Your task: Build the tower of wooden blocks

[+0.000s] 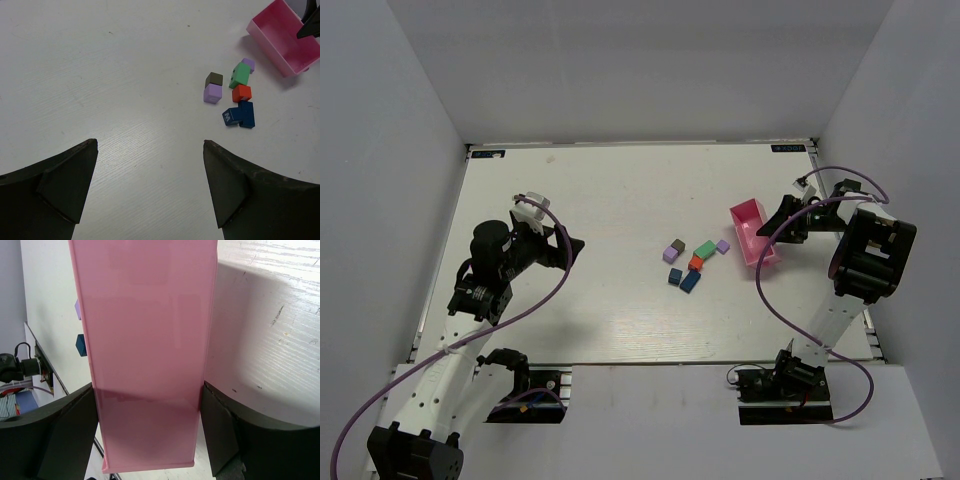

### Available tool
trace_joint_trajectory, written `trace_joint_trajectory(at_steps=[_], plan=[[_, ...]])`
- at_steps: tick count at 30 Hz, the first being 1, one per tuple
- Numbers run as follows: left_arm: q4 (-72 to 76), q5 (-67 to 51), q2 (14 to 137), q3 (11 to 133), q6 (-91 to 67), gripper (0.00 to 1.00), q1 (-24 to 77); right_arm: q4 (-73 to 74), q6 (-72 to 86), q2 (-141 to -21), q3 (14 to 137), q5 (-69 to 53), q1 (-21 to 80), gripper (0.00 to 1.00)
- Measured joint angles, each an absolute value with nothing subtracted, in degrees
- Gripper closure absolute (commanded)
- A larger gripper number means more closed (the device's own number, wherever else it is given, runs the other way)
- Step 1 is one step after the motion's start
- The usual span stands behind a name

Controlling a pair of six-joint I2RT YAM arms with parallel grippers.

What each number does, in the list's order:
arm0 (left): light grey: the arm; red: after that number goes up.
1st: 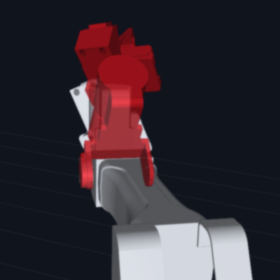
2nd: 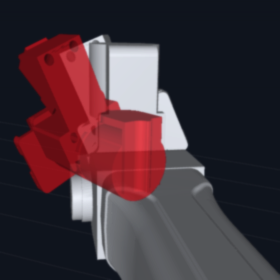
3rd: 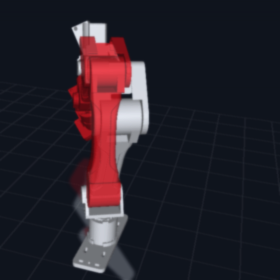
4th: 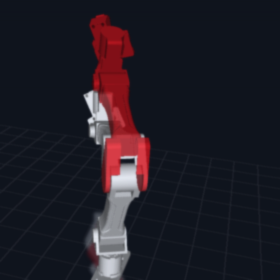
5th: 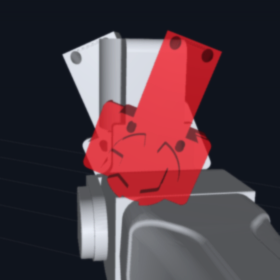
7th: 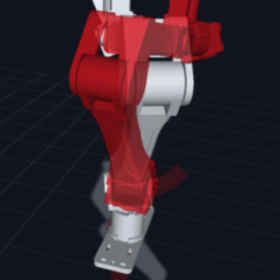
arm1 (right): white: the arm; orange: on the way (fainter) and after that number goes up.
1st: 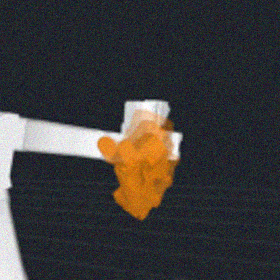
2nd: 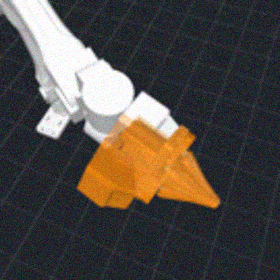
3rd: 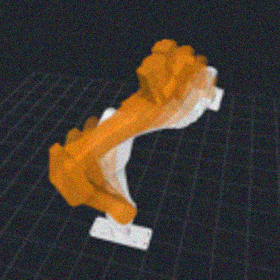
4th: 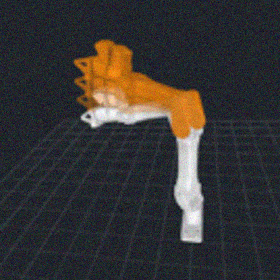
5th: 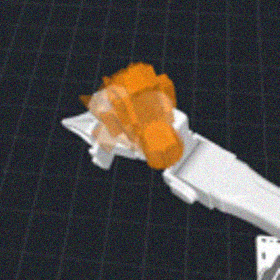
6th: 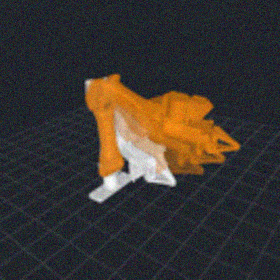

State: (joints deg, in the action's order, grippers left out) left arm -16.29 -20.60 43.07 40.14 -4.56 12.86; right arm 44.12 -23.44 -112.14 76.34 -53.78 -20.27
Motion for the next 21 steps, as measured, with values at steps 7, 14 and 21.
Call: trace_joint_trajectory(at_steps=[7, 14, 21], plan=[[-16.3, -20.6, 43.1, 40.1, -4.6, 0.04, 12.9, 44.6, -23.8, -112.5, 76.7, -53.8, -20.3, 0.3], [-16.3, -20.6, 43.1, 40.1, -4.6, 0.04, 12.9, 44.4, -24.3, -112.7, 76.8, -52.5, -20.3, 0.14], [-16.3, -20.6, 43.1, 40.1, -4.6, 0.04, 12.9, 43.6, -24.4, -112.7, 76.8, -50.7, -20.3, 0.1]])
